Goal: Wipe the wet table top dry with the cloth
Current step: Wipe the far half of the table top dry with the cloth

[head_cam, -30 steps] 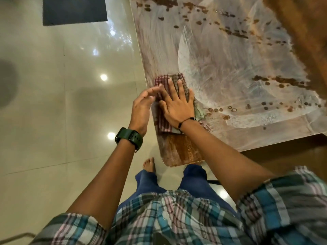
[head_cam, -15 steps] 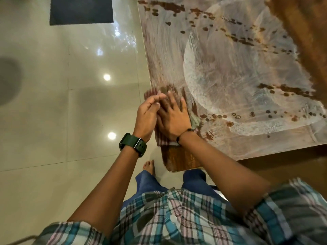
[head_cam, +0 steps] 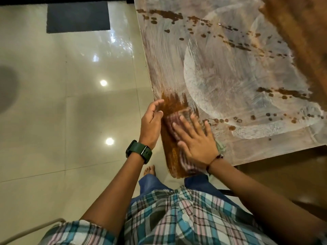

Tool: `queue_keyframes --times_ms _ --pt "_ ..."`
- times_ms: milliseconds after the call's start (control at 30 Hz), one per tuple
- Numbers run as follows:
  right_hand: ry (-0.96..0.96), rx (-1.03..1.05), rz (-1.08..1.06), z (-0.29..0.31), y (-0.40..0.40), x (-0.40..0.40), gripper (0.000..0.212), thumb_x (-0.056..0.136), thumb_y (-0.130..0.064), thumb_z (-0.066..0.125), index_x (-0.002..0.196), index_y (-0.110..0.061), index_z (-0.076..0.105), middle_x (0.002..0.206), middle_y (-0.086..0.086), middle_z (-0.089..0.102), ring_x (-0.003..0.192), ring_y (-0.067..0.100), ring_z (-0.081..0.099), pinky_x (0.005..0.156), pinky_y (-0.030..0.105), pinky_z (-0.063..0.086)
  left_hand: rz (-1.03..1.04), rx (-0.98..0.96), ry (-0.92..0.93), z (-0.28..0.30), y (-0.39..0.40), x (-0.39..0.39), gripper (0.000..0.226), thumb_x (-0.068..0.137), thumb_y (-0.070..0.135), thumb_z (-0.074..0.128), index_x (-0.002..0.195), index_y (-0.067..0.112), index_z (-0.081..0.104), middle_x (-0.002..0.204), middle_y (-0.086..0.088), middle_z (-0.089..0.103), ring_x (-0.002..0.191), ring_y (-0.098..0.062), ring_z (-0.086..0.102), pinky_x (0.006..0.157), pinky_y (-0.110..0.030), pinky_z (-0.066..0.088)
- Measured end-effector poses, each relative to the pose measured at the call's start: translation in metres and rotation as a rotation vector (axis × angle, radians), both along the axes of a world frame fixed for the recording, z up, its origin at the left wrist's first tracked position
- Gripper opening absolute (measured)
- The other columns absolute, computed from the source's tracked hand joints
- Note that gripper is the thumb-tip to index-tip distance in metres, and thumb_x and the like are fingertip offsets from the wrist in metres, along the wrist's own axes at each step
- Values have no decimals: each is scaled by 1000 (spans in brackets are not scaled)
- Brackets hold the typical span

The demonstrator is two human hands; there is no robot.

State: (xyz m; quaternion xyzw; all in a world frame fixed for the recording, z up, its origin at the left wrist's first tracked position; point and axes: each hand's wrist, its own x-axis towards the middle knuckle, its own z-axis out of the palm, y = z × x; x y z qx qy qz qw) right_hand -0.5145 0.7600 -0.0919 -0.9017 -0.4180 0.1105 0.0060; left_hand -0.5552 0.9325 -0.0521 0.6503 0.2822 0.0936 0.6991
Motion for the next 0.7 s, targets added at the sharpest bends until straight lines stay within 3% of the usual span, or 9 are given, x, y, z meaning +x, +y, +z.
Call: queue_keyframes --times_ms 67,167,233,300,400,467,533,600,700 --pt "18 -10 -204 1 15 33 57 91 -55 2 146 -42 -6 157 -7 -11 145 21 -10 114 56 -1 -62 26 12 -3 -4 -3 36 94 2 37 125 14 49 126 1 52 117 -9 47 97 -19 39" --pt "37 -22 -406 8 35 74 54 97 -50 13 147 -40 -4 158 -7 -12 145 21 -14 113 53 -8 -143 146 40 -14 -14 -3 37 94 12 37 129 16 45 131 -1 48 125 -15 42 106 -35 36" --pt "51 -23 -436 8 39 70 54 99 -48 15 147 -38 -6 158 -5 -12 144 22 -15 114 53 -8 -188 358 61 -21 -22 1 46 89 19 34 134 12 40 141 -10 40 135 -22 31 113 -43 24" --pt "36 -5 -403 5 26 40 55 96 -52 10 146 -37 -6 158 -3 -9 145 24 -10 115 53 -6 -233 608 124 -26 -33 6 54 87 23 31 138 7 33 148 -13 30 141 -23 18 117 -39 6" --pt "-51 34 -283 1 -14 -4 56 95 -51 12 148 -33 11 156 0 11 144 26 9 111 53 8 -339 936 256 -37 -41 9 62 89 34 18 144 8 19 155 -12 12 143 -23 2 112 -35 -10" --pt "-50 3 -216 1 -32 5 54 96 -50 11 148 -34 11 155 -1 14 143 24 13 110 53 12 -415 1090 303 -43 -42 9 68 86 43 6 146 10 13 155 -14 4 143 -27 -3 111 -38 -13" --pt "-42 -24 -259 1 -35 30 58 91 -52 12 147 -38 4 156 -5 3 145 22 5 113 53 7 -451 1143 339 -46 -42 12 71 85 46 4 146 10 9 154 -17 1 142 -30 -4 111 -41 -12" --pt "-24 -27 -397 2 -32 62 60 87 -55 7 144 -42 -4 155 -10 -10 145 19 -6 114 52 -1 -461 1173 352 -45 -44 12 71 86 47 7 146 9 10 154 -19 3 142 -33 -2 111 -44 -10" --pt "-9 -46 -620 6 -28 98 56 93 -51 12 147 -41 -2 158 -8 -9 145 20 -10 116 52 -2 -472 1216 370 -45 -45 13 69 87 47 10 145 9 12 153 -21 7 142 -36 2 111 -48 -5"
